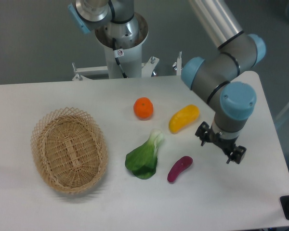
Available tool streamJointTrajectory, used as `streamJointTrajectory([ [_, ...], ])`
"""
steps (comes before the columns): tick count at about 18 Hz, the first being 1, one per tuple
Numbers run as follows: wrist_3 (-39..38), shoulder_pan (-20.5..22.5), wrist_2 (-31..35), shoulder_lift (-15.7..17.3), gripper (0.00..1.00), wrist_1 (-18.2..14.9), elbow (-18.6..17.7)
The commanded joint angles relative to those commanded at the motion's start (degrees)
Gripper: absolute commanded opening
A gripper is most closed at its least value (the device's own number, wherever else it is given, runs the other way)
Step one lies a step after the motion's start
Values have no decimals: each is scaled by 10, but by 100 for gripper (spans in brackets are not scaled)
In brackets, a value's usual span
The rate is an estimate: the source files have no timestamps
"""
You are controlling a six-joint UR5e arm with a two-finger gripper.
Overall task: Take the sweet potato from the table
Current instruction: 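Lower the gripper over the purple sweet potato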
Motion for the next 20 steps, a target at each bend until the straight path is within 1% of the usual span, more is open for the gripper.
streamJointTrajectory([
  [1,-9,-8,-1,-2,100,15,-11],
  [3,-12,-20,-2,-3,100,64,-39],
  [4,-10,-23,-3,-3,100,83,-48],
  [5,-10,-25,-3,-3,100,91,-55],
  [9,-9,-39,-10,-3,100,92,-71],
  [10,-10,-42,-11,-5,100,97,-76],
  [11,-10,-44,-11,-9,100,102,-77],
  [14,-11,-48,-11,-11,100,103,-85],
  [17,-11,-48,-11,-11,85,103,-92],
  [18,-12,-49,-11,-11,78,103,-95],
  [19,-12,-49,-10,-10,65,102,-95],
  [20,-12,-49,-10,-9,59,102,-95],
])
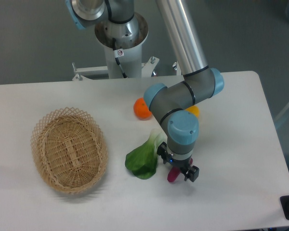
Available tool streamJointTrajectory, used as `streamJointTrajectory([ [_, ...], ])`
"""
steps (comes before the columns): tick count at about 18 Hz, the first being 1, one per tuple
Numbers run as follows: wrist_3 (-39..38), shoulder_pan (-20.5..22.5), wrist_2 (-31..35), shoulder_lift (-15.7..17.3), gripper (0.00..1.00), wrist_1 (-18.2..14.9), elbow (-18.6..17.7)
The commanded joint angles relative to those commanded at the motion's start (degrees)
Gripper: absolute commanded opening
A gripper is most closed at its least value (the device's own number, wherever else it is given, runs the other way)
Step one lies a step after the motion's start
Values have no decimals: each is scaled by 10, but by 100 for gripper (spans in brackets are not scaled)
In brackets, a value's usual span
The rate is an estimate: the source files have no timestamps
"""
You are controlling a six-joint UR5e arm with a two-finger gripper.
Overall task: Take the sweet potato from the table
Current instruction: 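Lower the gripper over the purple sweet potato, then close the gripper on the purple sweet potato, then lift the held sweet potato up and back toward the start pose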
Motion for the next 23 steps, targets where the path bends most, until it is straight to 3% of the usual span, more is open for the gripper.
streamJointTrajectory([
  [3,-6,0,5,2,35,-1,0],
  [7,-8,1,7,13,16,-4,1],
  [15,-29,13,4,46,16,-38,33],
  [20,-24,26,4,44,16,-144,109],
  [23,-22,38,3,45,16,-173,139],
])
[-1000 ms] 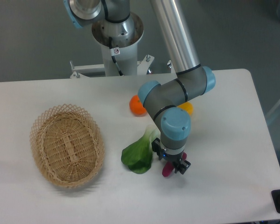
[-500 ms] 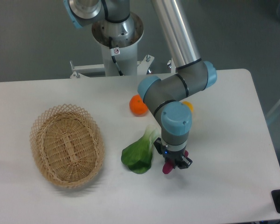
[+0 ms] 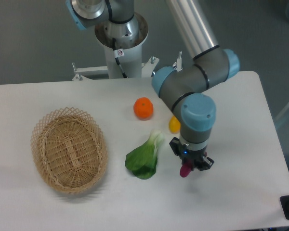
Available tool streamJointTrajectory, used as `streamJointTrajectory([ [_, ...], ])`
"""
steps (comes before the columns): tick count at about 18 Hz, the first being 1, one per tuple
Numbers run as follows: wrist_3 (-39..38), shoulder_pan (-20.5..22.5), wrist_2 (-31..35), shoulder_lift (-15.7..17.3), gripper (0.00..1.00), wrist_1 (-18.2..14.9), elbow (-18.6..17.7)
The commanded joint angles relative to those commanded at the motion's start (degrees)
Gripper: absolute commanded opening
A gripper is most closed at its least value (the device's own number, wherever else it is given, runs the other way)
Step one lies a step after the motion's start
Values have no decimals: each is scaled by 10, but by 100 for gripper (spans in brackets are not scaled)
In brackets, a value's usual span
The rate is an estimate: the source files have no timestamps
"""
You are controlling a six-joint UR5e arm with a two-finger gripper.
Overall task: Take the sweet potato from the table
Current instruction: 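Lift the held sweet potato up and back toward the start pose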
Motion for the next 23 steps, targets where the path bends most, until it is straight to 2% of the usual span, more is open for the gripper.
streamJointTrajectory([
  [5,6,31,3,-1,14,-6,29],
  [11,83,68,3,-13,14,-6,49],
  [16,101,71,6,-35,15,3,51],
  [18,102,70,13,-47,15,4,62],
  [23,108,69,26,-47,16,1,70],
])
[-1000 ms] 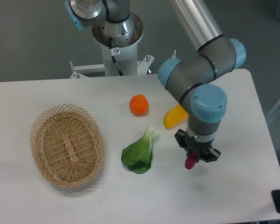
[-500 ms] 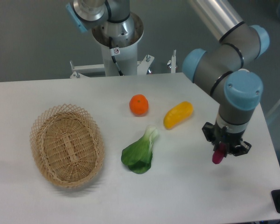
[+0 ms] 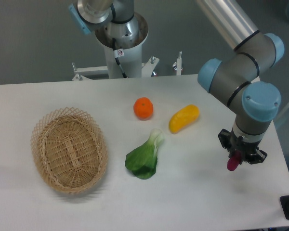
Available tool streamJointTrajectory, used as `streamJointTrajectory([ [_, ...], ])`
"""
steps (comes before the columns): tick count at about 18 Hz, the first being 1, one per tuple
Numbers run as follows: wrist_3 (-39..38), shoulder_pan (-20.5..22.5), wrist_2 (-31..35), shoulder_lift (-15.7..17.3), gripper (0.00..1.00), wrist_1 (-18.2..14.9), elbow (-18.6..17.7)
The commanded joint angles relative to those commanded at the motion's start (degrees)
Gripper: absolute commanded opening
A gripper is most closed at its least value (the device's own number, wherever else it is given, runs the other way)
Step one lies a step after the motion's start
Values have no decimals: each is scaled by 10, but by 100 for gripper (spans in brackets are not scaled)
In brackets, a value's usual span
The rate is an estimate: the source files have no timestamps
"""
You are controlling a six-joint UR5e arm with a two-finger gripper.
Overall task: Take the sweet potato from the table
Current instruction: 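Lift the held sweet potato up and back toward the start pose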
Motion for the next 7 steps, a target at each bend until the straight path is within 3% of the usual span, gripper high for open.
streamJointTrajectory([
  [7,4,1,-2,3,16,-2,-1],
])
